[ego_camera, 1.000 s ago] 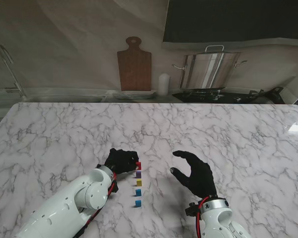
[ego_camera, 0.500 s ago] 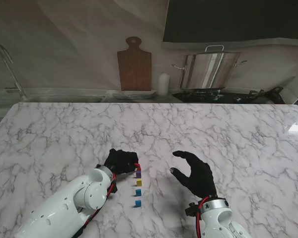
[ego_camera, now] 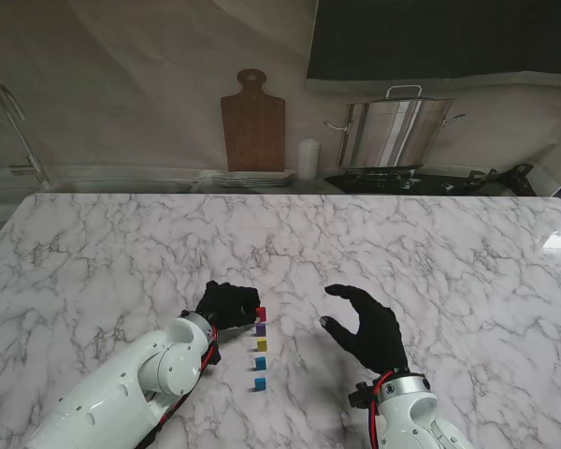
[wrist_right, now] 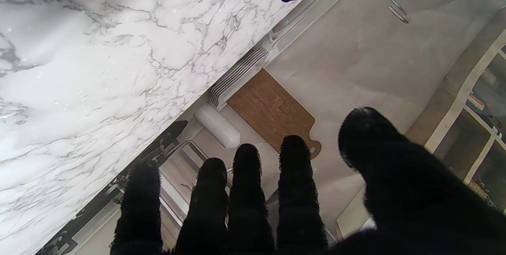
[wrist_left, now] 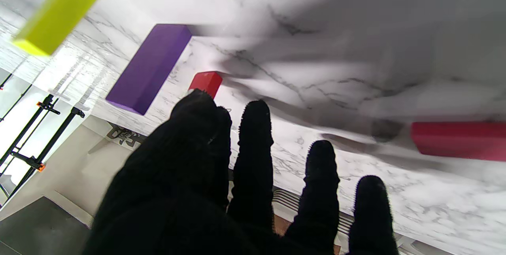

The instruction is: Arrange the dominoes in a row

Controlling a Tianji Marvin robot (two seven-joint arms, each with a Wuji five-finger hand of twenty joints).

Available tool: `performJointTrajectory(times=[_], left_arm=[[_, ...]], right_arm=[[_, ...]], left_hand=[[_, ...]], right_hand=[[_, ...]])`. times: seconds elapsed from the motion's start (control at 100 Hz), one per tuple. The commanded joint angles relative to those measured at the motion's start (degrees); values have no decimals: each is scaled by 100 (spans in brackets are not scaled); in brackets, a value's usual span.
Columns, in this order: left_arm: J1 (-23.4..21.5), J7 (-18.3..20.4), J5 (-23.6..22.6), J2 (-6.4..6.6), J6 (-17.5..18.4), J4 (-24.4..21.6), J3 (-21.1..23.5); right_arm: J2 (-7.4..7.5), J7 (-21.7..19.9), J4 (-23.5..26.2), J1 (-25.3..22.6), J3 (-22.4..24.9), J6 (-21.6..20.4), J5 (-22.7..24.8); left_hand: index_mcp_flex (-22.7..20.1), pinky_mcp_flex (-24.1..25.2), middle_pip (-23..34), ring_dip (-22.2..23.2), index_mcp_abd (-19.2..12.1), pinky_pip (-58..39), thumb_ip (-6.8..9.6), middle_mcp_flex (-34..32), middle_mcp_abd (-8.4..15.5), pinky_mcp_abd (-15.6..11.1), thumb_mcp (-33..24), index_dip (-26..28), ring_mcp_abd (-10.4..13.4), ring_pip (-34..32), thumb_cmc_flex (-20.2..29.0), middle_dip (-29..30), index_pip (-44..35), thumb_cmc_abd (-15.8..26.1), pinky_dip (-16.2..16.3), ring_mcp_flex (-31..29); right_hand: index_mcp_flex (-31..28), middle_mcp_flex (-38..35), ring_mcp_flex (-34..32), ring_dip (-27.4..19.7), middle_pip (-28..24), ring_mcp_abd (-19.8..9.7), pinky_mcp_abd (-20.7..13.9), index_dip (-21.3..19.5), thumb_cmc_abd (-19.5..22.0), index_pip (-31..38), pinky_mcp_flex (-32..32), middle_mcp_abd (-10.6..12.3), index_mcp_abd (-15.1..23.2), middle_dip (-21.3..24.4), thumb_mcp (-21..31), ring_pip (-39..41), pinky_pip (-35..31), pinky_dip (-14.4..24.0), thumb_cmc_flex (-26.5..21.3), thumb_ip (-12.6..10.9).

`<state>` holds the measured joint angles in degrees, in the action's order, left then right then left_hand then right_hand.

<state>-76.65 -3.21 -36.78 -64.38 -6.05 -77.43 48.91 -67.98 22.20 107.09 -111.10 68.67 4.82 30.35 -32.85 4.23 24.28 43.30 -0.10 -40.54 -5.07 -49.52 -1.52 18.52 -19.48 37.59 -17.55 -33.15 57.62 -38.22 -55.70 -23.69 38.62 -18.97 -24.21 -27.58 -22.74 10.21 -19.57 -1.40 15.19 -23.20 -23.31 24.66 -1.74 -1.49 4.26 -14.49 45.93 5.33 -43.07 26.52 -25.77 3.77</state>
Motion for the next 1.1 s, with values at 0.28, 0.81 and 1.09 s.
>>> performJointTrajectory(times=[0.28,0.81,1.09], left_arm=[[-8,106,-33,4,10,-20,1],[-3,134,-111,26,49,-42,22],[6,151,-145,35,62,-58,33]], right_arm=[[-2,-4,16,-27,-5,18,3],[-3,-3,27,-30,1,19,-6],[-5,0,32,-30,2,20,-9]], left_hand=[[-125,165,112,61,-145,127,184,158,-29,54,32,59,-141,-21,122,20,-192,71,169,144],[-47,163,146,50,-348,189,187,337,-52,48,26,150,-165,19,187,-66,-183,109,247,204],[-39,164,139,45,-407,229,185,364,-44,62,37,170,-171,36,235,-108,-139,140,261,212]], right_hand=[[-69,-57,-20,61,-58,-10,11,-86,58,6,-25,-22,-46,-34,5,55,-70,107,19,-124],[-68,-60,-21,62,-57,-11,10,-85,61,6,-25,-12,-46,-35,4,57,-69,108,25,-124],[-67,-56,-16,61,-57,-15,16,-85,60,3,-28,-19,-44,-35,-3,54,-70,109,23,-123]])
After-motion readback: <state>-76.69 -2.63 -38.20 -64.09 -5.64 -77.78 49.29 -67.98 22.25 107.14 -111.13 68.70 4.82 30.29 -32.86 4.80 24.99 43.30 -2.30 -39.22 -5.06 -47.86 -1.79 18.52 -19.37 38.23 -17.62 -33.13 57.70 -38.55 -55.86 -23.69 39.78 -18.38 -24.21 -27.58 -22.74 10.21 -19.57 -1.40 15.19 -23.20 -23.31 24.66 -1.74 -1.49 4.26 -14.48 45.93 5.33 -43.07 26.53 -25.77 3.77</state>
